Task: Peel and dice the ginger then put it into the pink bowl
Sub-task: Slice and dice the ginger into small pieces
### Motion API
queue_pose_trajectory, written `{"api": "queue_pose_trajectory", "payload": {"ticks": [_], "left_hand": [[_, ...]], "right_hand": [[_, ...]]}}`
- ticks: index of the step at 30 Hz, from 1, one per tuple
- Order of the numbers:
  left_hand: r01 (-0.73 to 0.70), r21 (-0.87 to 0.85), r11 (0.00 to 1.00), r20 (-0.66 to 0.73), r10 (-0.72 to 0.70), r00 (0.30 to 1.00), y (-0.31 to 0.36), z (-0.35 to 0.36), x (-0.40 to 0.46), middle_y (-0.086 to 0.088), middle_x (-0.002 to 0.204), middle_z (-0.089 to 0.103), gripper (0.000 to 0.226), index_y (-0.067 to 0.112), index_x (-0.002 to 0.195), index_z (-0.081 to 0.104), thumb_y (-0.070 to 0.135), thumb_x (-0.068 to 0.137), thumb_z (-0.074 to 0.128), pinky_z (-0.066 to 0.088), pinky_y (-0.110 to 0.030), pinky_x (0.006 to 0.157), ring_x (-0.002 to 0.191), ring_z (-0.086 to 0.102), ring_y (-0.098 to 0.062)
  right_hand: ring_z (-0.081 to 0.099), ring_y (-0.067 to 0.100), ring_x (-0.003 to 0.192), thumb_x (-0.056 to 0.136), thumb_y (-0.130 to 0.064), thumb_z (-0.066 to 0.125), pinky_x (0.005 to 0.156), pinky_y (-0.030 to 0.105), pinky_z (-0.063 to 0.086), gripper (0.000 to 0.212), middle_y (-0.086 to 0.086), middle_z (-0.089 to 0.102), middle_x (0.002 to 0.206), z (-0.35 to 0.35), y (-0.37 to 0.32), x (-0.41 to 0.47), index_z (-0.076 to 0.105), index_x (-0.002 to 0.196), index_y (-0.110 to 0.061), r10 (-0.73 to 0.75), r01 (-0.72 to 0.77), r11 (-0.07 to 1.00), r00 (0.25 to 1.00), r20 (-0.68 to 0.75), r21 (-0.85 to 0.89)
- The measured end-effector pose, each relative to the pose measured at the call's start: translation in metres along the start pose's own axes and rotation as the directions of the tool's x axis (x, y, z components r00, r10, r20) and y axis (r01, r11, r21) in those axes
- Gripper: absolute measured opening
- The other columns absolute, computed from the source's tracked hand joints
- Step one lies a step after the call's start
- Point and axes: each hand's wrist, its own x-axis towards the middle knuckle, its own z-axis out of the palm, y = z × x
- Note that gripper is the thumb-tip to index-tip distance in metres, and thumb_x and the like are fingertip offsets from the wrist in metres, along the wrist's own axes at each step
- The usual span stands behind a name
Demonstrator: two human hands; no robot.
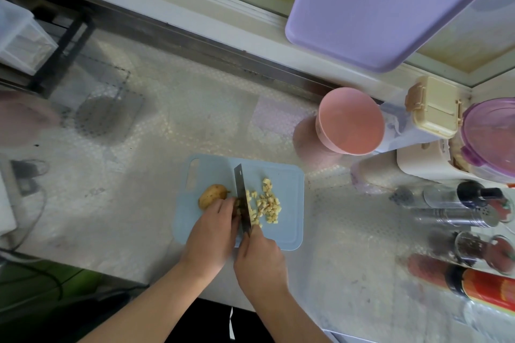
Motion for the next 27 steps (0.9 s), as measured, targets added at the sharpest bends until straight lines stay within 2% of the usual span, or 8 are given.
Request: {"api": "queue_pose_trajectory", "payload": {"ticks": [4,7,10,14,17,27], "left_hand": [[0.026,0.032,0.999,-0.026,-0.025,0.999,0.005,0.002,-0.001,0.000,0.093,0.065,0.009,0.016,0.107,0.067,0.018,0.098,0.065,0.041,-0.024,0.061,0.075,0.066,-0.020],[0.012,0.013,1.000,-0.030,-0.012,0.999,0.006,0.004,0.000,0.001,0.093,0.063,0.010,0.016,0.105,0.067,0.014,0.095,0.070,0.042,-0.024,0.063,0.076,0.065,-0.019],[0.011,-0.020,1.000,-0.027,-0.012,1.000,0.004,0.005,0.000,0.003,0.097,0.063,0.015,0.017,0.109,0.066,0.014,0.095,0.071,0.049,-0.027,0.065,0.080,0.065,-0.017],[0.019,-0.012,1.000,-0.037,-0.019,0.999,0.000,0.002,-0.003,0.004,0.098,0.063,0.016,0.018,0.110,0.065,0.017,0.095,0.071,0.057,-0.033,0.066,0.080,0.066,-0.015],[0.008,-0.009,1.000,-0.036,-0.009,0.999,-0.001,-0.001,-0.004,0.006,0.094,0.063,0.015,0.019,0.106,0.065,0.016,0.093,0.073,0.055,-0.032,0.064,0.078,0.065,-0.015],[0.034,0.020,0.999,-0.034,-0.033,0.999,-0.002,-0.001,-0.003,0.003,0.092,0.066,0.010,0.018,0.101,0.067,0.018,0.093,0.073,0.053,-0.034,0.062,0.076,0.066,-0.019]], "right_hand": [[0.067,0.025,0.077,0.106,-0.033,0.035,0.071,0.040,0.057,0.022,0.002,0.064,0.082,-0.003,0.009,0.001,0.053,0.100,-0.021,-0.024,0.025,0.998,0.999,-0.029,0.050],[0.059,0.023,0.067,0.106,-0.034,0.035,0.064,0.036,0.052,0.022,-0.001,0.056,0.071,-0.009,0.015,-0.002,0.043,0.088,-0.024,-0.021,0.025,0.997,0.998,-0.054,0.079],[0.055,0.023,0.064,0.106,-0.033,0.036,0.062,0.036,0.050,0.023,-0.001,0.053,0.068,-0.011,0.018,-0.005,0.039,0.085,-0.024,-0.018,0.025,0.995,0.997,-0.072,0.097],[0.062,0.023,0.069,0.105,-0.035,0.035,0.064,0.037,0.052,0.022,-0.003,0.055,0.070,-0.010,0.014,-0.008,0.040,0.086,-0.026,-0.040,0.044,0.997,0.997,-0.059,0.069],[0.064,0.023,0.073,0.105,-0.034,0.034,0.068,0.038,0.056,0.021,-0.001,0.060,0.076,-0.009,0.011,-0.009,0.045,0.091,-0.025,-0.042,0.045,0.997,0.998,-0.045,0.055],[0.066,0.025,0.078,0.105,-0.031,0.033,0.072,0.039,0.056,0.019,0.000,0.059,0.079,-0.007,0.008,-0.006,0.046,0.094,-0.023,-0.017,0.017,1.000,1.000,-0.001,-0.011]]}}
